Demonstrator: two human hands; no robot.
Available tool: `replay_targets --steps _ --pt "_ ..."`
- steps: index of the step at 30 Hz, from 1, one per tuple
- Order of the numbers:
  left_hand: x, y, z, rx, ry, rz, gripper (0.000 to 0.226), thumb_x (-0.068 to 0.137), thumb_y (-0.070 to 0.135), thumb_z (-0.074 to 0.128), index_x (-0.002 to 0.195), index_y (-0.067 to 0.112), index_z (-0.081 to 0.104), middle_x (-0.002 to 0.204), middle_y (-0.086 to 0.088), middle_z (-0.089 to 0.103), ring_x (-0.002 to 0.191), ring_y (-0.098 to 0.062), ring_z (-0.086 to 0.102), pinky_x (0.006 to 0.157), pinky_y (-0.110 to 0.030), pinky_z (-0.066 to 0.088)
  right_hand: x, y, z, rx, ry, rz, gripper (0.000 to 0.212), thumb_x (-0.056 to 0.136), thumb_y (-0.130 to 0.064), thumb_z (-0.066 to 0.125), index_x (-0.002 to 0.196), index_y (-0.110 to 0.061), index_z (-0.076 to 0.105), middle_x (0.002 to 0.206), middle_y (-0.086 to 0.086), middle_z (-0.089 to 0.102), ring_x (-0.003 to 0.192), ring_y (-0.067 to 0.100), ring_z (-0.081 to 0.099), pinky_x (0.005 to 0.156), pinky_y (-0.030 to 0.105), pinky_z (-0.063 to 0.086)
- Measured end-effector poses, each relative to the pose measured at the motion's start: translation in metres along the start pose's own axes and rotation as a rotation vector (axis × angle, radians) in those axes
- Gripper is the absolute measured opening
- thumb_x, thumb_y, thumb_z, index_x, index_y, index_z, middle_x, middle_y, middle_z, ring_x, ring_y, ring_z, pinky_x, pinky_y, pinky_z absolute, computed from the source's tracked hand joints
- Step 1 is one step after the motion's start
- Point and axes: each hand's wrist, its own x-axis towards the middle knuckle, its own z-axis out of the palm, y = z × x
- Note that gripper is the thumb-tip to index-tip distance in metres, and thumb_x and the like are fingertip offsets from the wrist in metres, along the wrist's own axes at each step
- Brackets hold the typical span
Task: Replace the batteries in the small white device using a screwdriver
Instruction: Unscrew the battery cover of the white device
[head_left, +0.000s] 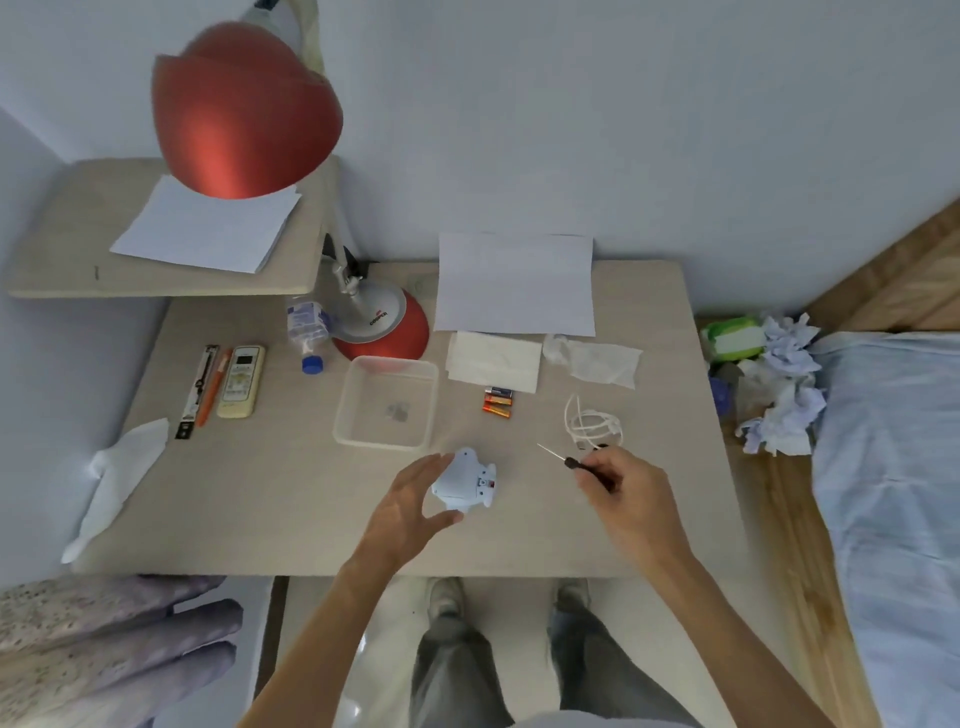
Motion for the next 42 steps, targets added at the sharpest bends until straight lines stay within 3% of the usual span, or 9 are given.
replay_targets --steps 4,7,12,16,21,27,36,39,42 --pt "0.009 -0.019 0.009 -0.047 -0.041 0.034 0.092 0.084 0.044 0.092 0.162 0.042 0.043 0.162 0.009 0.047 0.146 -0.010 0.044 0.114 -0.020 0.036 -0.011 -0.019 0.027 -0.106 -0.038 -0.039 0.008 0.098 -0.015 0.079 0.103 -0.020 0.080 0.090 -0.011 0.077 0.082 0.004 0.072 0.079 0.023 0.060" --pt "0.015 -0.028 0.017 -0.079 -0.042 0.047 0.092 0.083 0.044 0.092 0.161 0.035 0.047 0.154 0.004 0.051 0.139 -0.013 0.046 0.109 -0.017 0.036 -0.012 -0.032 0.052 -0.162 -0.056 -0.065 0.005 0.098 -0.018 0.077 0.102 -0.020 0.080 0.089 -0.010 0.078 0.080 0.007 0.072 0.078 0.030 0.062" --pt "0.026 -0.040 0.023 -0.134 -0.084 0.115 0.088 0.083 0.042 0.092 0.160 0.039 0.048 0.149 0.002 0.050 0.136 -0.019 0.050 0.116 -0.033 0.043 -0.006 -0.040 0.080 -0.301 -0.039 -0.092 0.007 0.098 -0.020 0.071 0.100 -0.021 0.078 0.086 -0.006 0.075 0.077 0.016 0.067 0.074 0.040 0.059" --pt "0.034 -0.040 0.026 -0.161 -0.132 0.146 0.089 0.085 0.040 0.091 0.160 0.046 0.045 0.150 0.006 0.047 0.137 -0.014 0.045 0.117 -0.025 0.037 -0.002 -0.036 0.091 -0.384 -0.071 -0.067 0.012 0.100 -0.019 0.068 0.107 -0.018 0.078 0.093 -0.001 0.076 0.083 0.021 0.068 0.077 0.038 0.057" --pt "0.041 -0.032 0.029 -0.184 -0.154 0.151 0.078 0.090 0.033 0.089 0.159 0.033 0.051 0.149 0.002 0.049 0.136 -0.017 0.045 0.109 -0.012 0.032 -0.003 -0.027 0.099 -0.413 -0.074 -0.039 0.012 0.101 -0.017 0.068 0.108 -0.014 0.079 0.095 0.002 0.077 0.085 0.023 0.068 0.081 0.038 0.058" --pt "0.046 -0.029 0.031 -0.233 -0.152 0.133 0.076 0.084 0.031 0.094 0.152 0.033 0.060 0.136 0.003 0.051 0.125 -0.021 0.053 0.108 -0.032 0.048 -0.001 -0.024 0.104 -0.466 -0.073 -0.051 0.012 0.102 -0.016 0.064 0.104 -0.012 0.075 0.092 0.005 0.074 0.082 0.026 0.066 0.077 0.044 0.057" --pt "0.051 -0.029 0.029 -0.347 -0.140 0.085 0.079 0.071 0.026 0.102 0.142 0.033 0.067 0.132 0.001 0.060 0.118 -0.019 0.060 0.096 -0.022 0.053 0.004 -0.024 0.114 -0.540 -0.108 -0.046 0.011 0.113 -0.012 0.050 0.112 -0.007 0.060 0.102 0.010 0.061 0.082 0.028 0.061 0.075 0.044 0.056" --pt "0.053 -0.035 0.027 -0.414 -0.123 0.067 0.078 0.068 0.026 0.104 0.139 0.030 0.071 0.131 0.003 0.066 0.119 -0.019 0.064 0.096 -0.034 0.060 0.006 -0.018 0.113 -0.494 -0.088 0.041 0.026 0.116 -0.029 0.045 0.103 -0.010 0.057 0.090 0.007 0.063 0.077 0.031 0.062 0.073 0.047 0.054" --pt "0.052 -0.036 0.027 -0.423 -0.124 0.065 0.078 0.069 0.028 0.104 0.140 0.030 0.071 0.131 0.004 0.067 0.120 -0.018 0.065 0.097 -0.039 0.061 0.006 -0.011 0.115 -0.436 -0.086 0.050 0.019 0.114 -0.024 0.047 0.104 -0.012 0.060 0.092 0.006 0.066 0.080 0.031 0.064 0.077 0.050 0.056"
